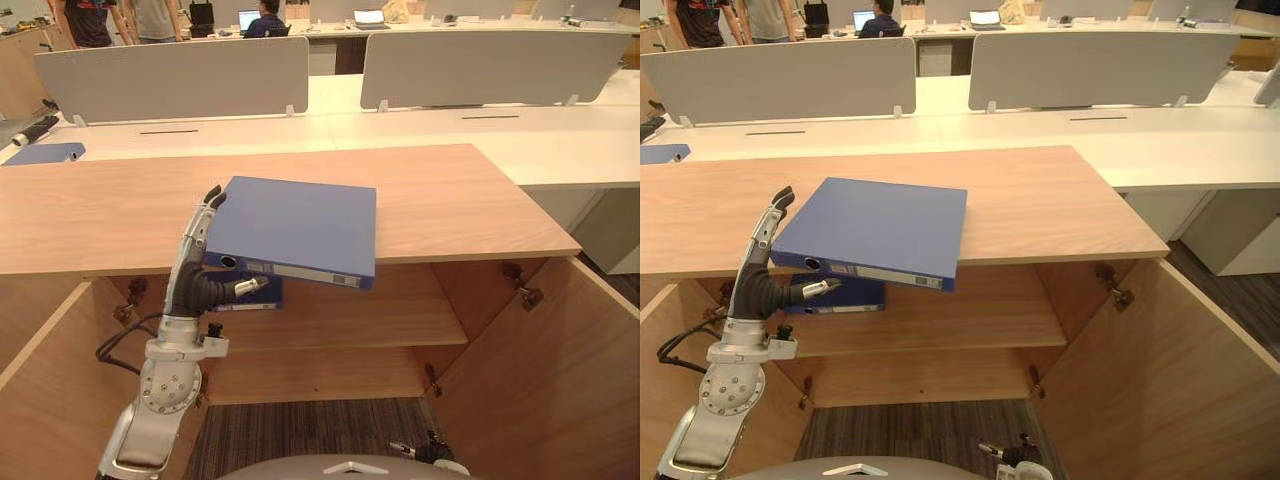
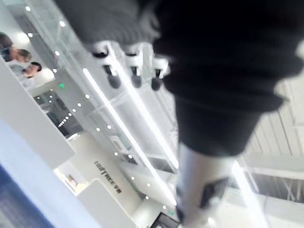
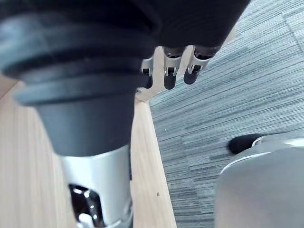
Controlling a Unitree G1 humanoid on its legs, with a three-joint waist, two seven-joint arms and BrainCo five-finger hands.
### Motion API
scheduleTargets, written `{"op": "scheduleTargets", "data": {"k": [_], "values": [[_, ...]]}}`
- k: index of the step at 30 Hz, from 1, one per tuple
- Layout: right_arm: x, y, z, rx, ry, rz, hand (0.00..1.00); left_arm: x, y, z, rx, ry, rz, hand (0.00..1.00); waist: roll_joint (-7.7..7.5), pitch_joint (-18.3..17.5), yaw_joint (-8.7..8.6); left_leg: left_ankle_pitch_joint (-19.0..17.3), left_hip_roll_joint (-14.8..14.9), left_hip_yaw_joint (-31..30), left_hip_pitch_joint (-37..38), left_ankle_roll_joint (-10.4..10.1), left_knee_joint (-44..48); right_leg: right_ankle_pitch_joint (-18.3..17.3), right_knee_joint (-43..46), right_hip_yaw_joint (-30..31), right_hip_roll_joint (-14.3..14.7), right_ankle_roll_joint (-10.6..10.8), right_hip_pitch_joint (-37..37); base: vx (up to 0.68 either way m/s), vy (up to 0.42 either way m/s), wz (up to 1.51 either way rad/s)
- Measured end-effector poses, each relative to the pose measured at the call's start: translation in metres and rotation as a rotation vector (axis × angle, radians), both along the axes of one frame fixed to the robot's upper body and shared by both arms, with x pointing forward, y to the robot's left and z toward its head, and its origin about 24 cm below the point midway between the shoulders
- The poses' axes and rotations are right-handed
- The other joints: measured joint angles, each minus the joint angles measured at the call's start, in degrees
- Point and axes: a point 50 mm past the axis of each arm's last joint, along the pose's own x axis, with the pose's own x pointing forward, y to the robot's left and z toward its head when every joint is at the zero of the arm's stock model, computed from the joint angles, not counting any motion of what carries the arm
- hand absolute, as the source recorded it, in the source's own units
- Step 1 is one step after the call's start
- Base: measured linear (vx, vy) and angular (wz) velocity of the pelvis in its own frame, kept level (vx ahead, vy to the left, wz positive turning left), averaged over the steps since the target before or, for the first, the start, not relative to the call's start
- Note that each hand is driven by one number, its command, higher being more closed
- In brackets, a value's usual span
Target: Walk over to the cabinet, pick up the folder, carry it to the office cabinet, place the folder inside the office cabinet, then close the office cabinet door
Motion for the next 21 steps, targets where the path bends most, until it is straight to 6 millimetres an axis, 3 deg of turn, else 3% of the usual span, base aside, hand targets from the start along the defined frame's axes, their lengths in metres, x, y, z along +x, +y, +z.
{"op": "scheduleTargets", "data": {"k": [8, 14, 21], "values": [[-0.001, -0.002, 0.000, -0.001, 0.006, 0.004, 0.00, 0.003, -0.017, 0.001, 0.150, -0.015, -0.111, 0.00, 0.27, 0.0, -0.76, 0.1, 0.0, 1.2, 0.7, 0.1, -0.5, 0.4, -0.6, 1.3, 0.1, 0.0, 0.1, -0.02, 0.002, -0.07], [0.000, -0.007, 0.001, -0.013, 0.004, 0.007, 0.00, 0.015, -0.021, -0.019, 0.289, 0.057, -0.148, 0.00, 0.71, 0.3, -1.36, 2.0, -0.7, 1.1, 2.4, 0.7, -4.3, 0.8, -1.9, 1.2, 0.0, -0.2, 0.3, -0.01, 0.002, -0.02], [0.001, -0.010, 0.002, -0.021, 0.003, 0.009, 0.00, 0.021, -0.023, -0.036, 0.438, 0.094, -0.141, 0.00, 0.07, 0.8, -2.29, 2.0, -0.9, -0.1, 2.4, 0.6, -4.4, 1.7, -4.3, -0.1, -0.1, 0.1, 1.9, 0.00, -0.013, 0.07]]}}
